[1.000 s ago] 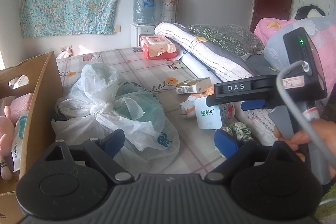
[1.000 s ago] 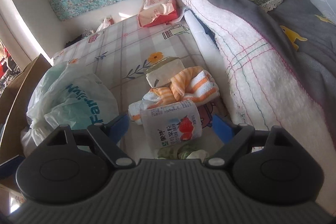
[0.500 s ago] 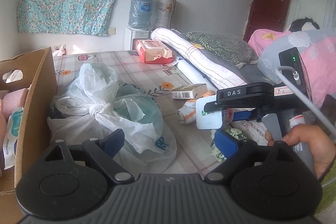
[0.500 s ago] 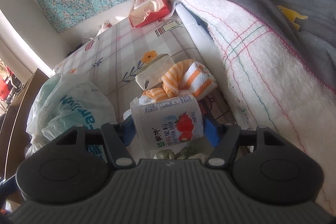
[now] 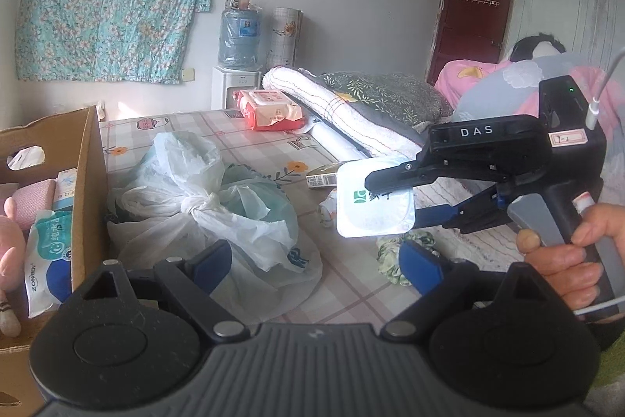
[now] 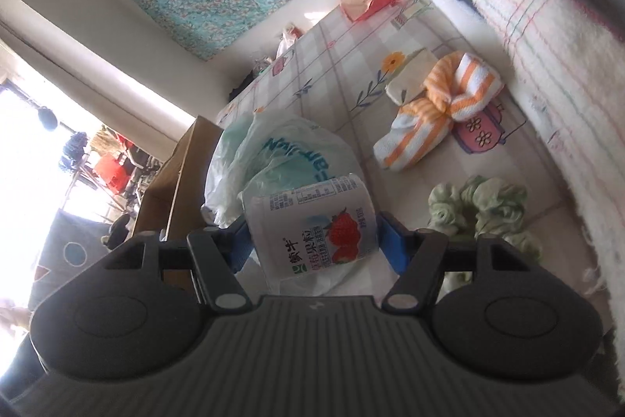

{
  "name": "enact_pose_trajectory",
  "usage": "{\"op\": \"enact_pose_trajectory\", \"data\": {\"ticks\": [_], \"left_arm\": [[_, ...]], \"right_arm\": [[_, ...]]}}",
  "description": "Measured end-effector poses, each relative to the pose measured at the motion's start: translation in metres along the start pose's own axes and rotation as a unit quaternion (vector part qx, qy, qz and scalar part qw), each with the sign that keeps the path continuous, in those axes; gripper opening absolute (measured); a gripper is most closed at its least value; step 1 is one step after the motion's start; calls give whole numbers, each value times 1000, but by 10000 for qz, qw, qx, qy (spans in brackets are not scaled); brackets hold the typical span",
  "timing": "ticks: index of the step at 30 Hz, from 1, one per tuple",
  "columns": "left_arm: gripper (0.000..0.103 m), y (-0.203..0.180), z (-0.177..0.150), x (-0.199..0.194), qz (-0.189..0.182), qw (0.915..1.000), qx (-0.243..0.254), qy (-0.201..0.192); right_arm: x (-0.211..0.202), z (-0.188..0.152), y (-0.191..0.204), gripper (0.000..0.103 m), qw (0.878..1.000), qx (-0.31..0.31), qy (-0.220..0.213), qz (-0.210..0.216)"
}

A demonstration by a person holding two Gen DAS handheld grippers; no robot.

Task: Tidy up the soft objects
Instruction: 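Grasp the white yogurt cup with the right tool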

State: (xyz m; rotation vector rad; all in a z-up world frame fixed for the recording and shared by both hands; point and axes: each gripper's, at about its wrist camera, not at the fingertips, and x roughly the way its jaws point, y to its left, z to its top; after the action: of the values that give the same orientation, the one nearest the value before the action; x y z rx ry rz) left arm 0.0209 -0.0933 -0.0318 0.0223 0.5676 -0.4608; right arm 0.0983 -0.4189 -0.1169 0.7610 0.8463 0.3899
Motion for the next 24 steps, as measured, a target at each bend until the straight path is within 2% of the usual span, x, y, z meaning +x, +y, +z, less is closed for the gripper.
{"op": "enact_pose_trajectory", "data": {"ticks": [5, 9, 12, 17, 20, 24], "left_arm": [[93, 0, -10, 5, 117, 9994, 94, 307], [91, -1, -14, 14, 138, 9985, 153, 503], [90, -3, -17, 23, 90, 9975, 169, 678], [86, -8, -20, 40, 17, 9956, 157, 918], [84, -10, -20, 47, -57, 9949, 159, 995], [77, -15, -20, 56, -132, 9938, 237, 1076]], "right_arm": [[39, -25, -14, 65, 9937, 634, 850, 359], [64, -40, -36, 65, 9844, 1174, 1246, 405], [65, -40, -42, 65, 9821, 1348, 1200, 538], [51, -30, -32, 67, 9930, 832, 837, 27], [43, -29, -32, 66, 9951, 701, 692, -126], [33, -30, -33, 56, 9964, 647, 550, -7]]}}
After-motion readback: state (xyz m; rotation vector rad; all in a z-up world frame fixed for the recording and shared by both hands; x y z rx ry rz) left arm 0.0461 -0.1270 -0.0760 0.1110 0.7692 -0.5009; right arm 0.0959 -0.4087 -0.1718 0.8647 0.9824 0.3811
